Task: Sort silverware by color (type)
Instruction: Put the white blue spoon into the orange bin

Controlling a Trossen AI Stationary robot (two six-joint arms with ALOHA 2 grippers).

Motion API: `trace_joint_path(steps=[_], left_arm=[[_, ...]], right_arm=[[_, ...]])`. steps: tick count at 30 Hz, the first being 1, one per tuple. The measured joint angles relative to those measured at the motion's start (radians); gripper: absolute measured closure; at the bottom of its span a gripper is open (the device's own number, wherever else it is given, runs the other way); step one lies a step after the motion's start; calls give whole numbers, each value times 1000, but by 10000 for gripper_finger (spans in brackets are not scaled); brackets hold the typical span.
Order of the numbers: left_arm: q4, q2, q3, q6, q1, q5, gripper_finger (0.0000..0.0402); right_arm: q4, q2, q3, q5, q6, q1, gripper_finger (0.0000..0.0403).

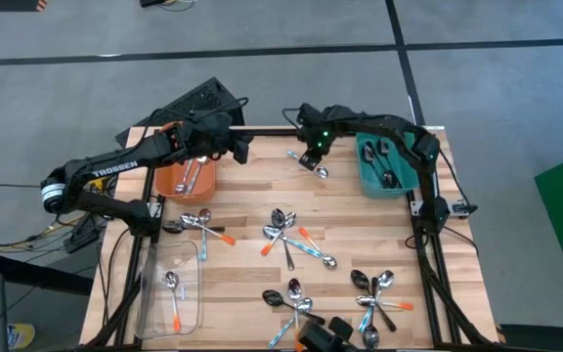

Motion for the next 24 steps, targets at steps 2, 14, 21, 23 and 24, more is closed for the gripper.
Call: trace_joint_path(steps=[2, 14, 21, 23, 24], left_arm=[[-17, 0, 0, 0, 0, 0, 244], [-98, 0, 0, 1, 4, -7, 239], [-76, 0, 0, 20, 33, 0, 239], [-55, 0, 0, 42, 37, 1, 239], [-42, 0, 0, 55, 39, 6, 239]], right_arm=[[-3, 21, 0, 0, -5, 1, 256], [-65, 100, 7, 82, -98, 19, 291], [-65, 36, -4, -13, -66, -11, 386], [-37, -6, -2, -82, -29, -32, 384], [-24, -29, 0, -123, -17, -46, 386]])
